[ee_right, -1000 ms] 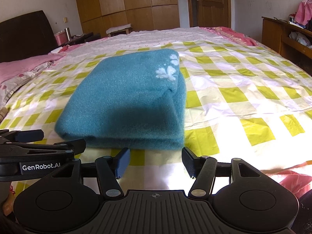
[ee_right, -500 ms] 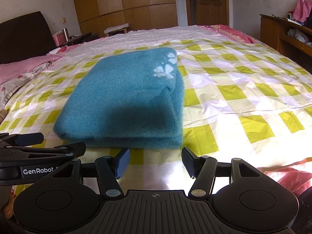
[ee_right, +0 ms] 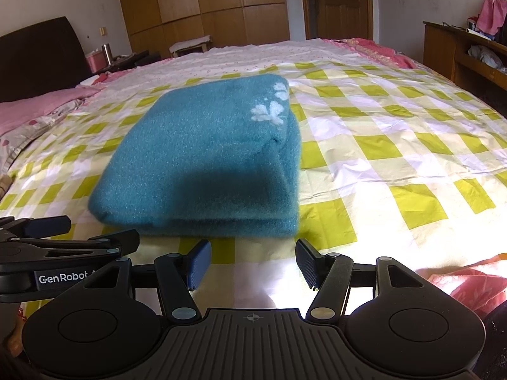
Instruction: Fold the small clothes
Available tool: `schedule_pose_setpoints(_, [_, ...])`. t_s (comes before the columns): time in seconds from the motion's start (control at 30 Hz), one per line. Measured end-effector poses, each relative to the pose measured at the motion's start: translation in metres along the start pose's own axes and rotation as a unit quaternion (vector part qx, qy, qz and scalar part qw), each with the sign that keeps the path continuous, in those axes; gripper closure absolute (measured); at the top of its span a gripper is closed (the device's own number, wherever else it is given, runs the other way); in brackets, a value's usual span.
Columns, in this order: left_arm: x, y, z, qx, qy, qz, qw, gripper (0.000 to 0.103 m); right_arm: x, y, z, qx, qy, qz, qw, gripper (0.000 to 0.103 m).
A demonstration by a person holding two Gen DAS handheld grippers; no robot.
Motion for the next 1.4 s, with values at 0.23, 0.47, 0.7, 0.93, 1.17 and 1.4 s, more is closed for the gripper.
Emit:
schedule_pose_setpoints(0.23, [0.0014, 0.0005, -0.0003, 0.0, -0.002, 0.003, 1.0, 0.006, 0.0002, 0.0003, -0.0011, 0.001, -0.001, 0.001, 1.0, 0.044])
schedule_pose_setpoints(0.47, [0.0014, 0.0014, -0.0022, 0.008, 0.002, -0.002, 1.0, 0.006, 0.0003, 0.0004, -0.0012, 0.002, -0.001, 0.001, 1.0, 0.043])
schedule_pose_setpoints(0.7, [0.0005, 0.0022, -0.0026, 0.008, 0.002, -0.003, 1.0, 0.006, 0.0004, 0.0004, -0.0012, 0.001, 0.0, 0.001, 1.0, 0.043])
schedule_pose_setpoints(0.93, [0.0014, 0.0023, -0.0028, 0.009, 0.0, -0.002, 1.0, 0.006, 0.0, 0.001, -0.0011, 0.001, -0.002, 0.002, 1.0, 0.043])
schedule_pose_setpoints(1.17, [0.0023, 0.0016, -0.0027, 0.012, 0.0, -0.005, 0.9999, 0.006, 0.0006, 0.0004, -0.0001, -0.002, -0.003, 0.002, 1.0, 0.043])
schedule_pose_setpoints(1.4, [0.0048, 0.0009, -0.0026, 0.013, 0.002, 0.002, 0.9999, 0.006, 0.0, -0.0001, 0.0016, -0.008, -0.005, -0.001, 1.0, 0.043])
Point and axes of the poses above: each gripper's, at about its wrist camera, not at the fingertips, and x roughly against the way its jaws point, z to its right, y to its underside, the point moved 3 cm from there along -x, roughly the way its jaws point, and after that the axes turned 4 degrees about x, right-handed, at the moved point
